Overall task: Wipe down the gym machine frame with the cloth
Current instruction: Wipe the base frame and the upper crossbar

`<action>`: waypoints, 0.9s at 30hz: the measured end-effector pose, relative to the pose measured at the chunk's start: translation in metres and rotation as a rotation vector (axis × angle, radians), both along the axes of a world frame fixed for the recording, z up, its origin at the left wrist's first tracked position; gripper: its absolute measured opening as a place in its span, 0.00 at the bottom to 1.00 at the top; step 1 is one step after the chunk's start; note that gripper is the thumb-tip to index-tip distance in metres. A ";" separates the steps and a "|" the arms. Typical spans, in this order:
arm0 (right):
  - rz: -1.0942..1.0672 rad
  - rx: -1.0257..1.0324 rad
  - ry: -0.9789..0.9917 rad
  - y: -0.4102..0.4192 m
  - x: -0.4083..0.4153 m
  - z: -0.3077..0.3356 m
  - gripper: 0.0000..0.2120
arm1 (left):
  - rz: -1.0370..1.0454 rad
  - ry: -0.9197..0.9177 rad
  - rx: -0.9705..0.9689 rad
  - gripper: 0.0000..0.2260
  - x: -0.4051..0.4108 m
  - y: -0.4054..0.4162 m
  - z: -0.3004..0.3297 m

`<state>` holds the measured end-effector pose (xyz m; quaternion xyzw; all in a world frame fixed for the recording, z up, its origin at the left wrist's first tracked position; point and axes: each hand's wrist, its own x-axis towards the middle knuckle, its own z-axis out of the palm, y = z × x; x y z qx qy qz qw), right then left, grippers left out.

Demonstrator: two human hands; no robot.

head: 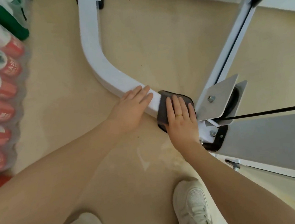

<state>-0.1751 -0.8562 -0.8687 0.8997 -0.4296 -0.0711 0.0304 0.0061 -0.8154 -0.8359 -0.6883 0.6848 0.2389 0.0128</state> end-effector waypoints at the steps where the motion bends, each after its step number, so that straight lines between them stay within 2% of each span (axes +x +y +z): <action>1: 0.026 -0.034 0.014 0.006 -0.010 0.000 0.40 | 0.007 0.015 0.010 0.28 0.000 0.000 0.002; 4: -0.001 -0.062 0.059 0.013 -0.007 -0.004 0.42 | 0.019 0.041 0.022 0.28 0.000 -0.001 0.006; 6: -0.004 -0.072 0.023 0.010 0.015 -0.009 0.43 | 0.036 0.056 0.019 0.29 -0.001 -0.001 0.007; 8: 0.034 -0.060 -0.056 0.003 0.035 -0.009 0.38 | 0.056 0.070 0.013 0.29 -0.001 0.000 0.006; 10: 0.071 -0.037 -0.119 -0.001 0.038 -0.007 0.27 | 0.052 0.081 0.005 0.29 0.000 0.000 0.006; 11: 0.079 -0.022 -0.127 -0.001 0.031 -0.004 0.25 | 0.048 0.081 0.004 0.29 0.002 0.000 0.006; 18: 0.169 0.021 -0.043 0.026 -0.054 0.011 0.28 | 0.061 0.076 0.010 0.30 -0.002 0.005 0.003; 21: 0.120 0.046 -0.043 0.037 -0.068 0.021 0.29 | 0.061 0.081 0.003 0.31 -0.001 0.005 0.003; 24: -0.039 0.074 -0.057 0.048 -0.070 0.020 0.36 | 0.062 0.086 0.004 0.30 -0.001 0.004 0.005; 27: -0.175 0.053 -0.069 0.055 -0.054 0.015 0.27 | 0.078 0.087 0.009 0.30 -0.003 0.005 0.006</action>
